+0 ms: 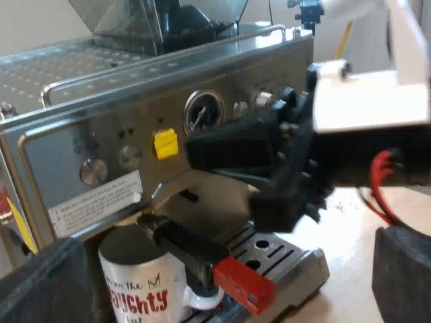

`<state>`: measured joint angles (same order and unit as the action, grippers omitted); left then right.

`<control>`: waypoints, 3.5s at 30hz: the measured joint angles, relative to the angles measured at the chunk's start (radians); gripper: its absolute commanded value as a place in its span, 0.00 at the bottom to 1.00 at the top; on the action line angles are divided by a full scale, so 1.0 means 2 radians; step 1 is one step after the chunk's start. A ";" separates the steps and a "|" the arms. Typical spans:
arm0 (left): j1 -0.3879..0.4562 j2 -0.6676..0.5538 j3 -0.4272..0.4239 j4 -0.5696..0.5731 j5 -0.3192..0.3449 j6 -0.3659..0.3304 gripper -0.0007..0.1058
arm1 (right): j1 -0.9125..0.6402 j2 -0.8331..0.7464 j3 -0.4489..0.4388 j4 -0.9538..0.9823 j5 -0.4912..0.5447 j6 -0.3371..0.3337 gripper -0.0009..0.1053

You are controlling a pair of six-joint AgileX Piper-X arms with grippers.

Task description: Place mug into machine

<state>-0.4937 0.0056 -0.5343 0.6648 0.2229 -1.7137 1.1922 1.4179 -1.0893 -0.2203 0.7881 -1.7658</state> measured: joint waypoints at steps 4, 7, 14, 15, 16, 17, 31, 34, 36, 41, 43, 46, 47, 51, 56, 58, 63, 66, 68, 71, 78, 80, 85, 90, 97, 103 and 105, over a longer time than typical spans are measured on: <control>0.000 0.000 0.000 0.011 0.000 0.000 0.80 | -0.014 0.015 -0.011 0.000 0.009 0.000 0.01; 0.000 0.000 0.000 0.011 0.000 0.000 0.80 | -0.025 0.021 -0.014 0.007 0.009 0.004 0.01; 0.000 0.000 0.000 0.011 0.000 0.000 0.80 | -0.059 0.027 -0.014 0.014 -0.009 0.020 0.01; 0.000 0.000 0.000 0.011 0.000 0.000 0.80 | -0.060 0.027 -0.014 0.014 -0.010 0.020 0.01; 0.000 0.000 0.000 0.011 0.000 0.000 0.80 | -0.063 0.027 -0.014 0.015 -0.014 0.023 0.01; 0.000 0.000 0.000 0.011 0.000 0.000 0.80 | -0.065 0.027 -0.014 0.015 -0.016 0.023 0.01; 0.000 0.000 0.000 0.011 0.000 0.000 0.80 | -0.059 0.009 -0.018 0.091 -0.030 0.033 0.01; 0.000 0.000 0.000 0.011 0.000 0.000 0.80 | -0.036 -0.009 -0.016 0.151 -0.025 0.034 0.01; 0.000 0.000 0.000 0.011 0.000 0.000 0.80 | -0.016 -0.024 -0.016 0.173 -0.016 0.039 0.01; 0.000 0.000 0.000 0.011 0.000 0.000 0.80 | 0.016 -0.065 -0.016 0.203 -0.008 0.054 0.29; 0.000 0.000 0.000 0.011 0.000 0.000 0.80 | 0.017 -0.082 -0.016 0.216 -0.006 0.062 0.48; 0.000 0.000 0.000 0.011 -0.005 0.006 0.80 | 0.017 -0.098 -0.016 0.240 -0.006 0.064 0.57; 0.000 0.000 0.000 0.010 -0.009 0.005 0.80 | 0.017 -0.103 -0.016 0.247 -0.006 0.064 0.58; 0.000 0.029 -0.010 0.007 -0.063 -0.021 0.80 | 0.017 -0.140 -0.016 0.292 -0.006 0.064 0.58; 0.000 0.113 -0.068 0.011 -0.066 -0.024 0.80 | -0.012 -0.203 -0.016 0.363 -0.023 0.063 0.58; 0.001 0.141 -0.092 0.009 -0.072 -0.025 0.80 | -0.040 -0.228 -0.016 0.385 -0.043 0.063 0.58; 0.044 0.201 -0.134 0.003 -0.074 -0.026 0.80 | -0.138 -0.287 -0.016 0.424 -0.084 0.063 0.58; 0.071 0.218 -0.138 0.003 -0.072 -0.026 0.80 | -0.164 -0.299 -0.016 0.434 -0.088 0.062 0.58; 0.094 0.229 -0.139 0.005 -0.065 -0.026 0.80 | -0.182 -0.307 -0.016 0.439 -0.097 0.061 0.58; 0.183 0.243 -0.139 0.007 -0.027 -0.032 0.80 | -0.186 -0.308 -0.016 0.441 -0.097 0.061 0.58; 0.222 0.241 -0.141 0.013 -0.029 -0.042 0.80 | -0.448 -0.373 -0.001 0.546 -0.293 -0.026 0.58; 0.223 0.228 -0.141 0.019 -0.043 -0.042 0.80 | -0.512 -0.383 0.019 0.546 -0.321 -0.039 0.58; 0.223 0.210 -0.141 0.025 -0.048 -0.042 0.80 | -0.617 -0.409 0.048 0.548 -0.345 -0.041 0.58; 0.223 0.140 -0.142 0.076 -0.050 -0.042 0.80 | -0.636 -0.456 0.074 0.551 -0.355 -0.040 0.58; 0.223 0.006 -0.145 0.172 -0.059 -0.042 0.80 | -0.637 -0.596 0.079 0.604 -0.358 -0.030 0.58; 0.223 -0.011 -0.145 0.249 -0.063 -0.042 0.80 | -0.637 -0.682 0.079 0.640 -0.358 -0.022 0.58; 0.224 -0.010 -0.152 0.281 -0.064 -0.042 0.80 | -0.637 -0.706 0.079 0.650 -0.358 -0.018 0.58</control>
<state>-0.0451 -0.0151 -0.8382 1.2261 0.0940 -1.7967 -0.0823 0.0056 -0.9304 1.0791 0.0725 -1.8023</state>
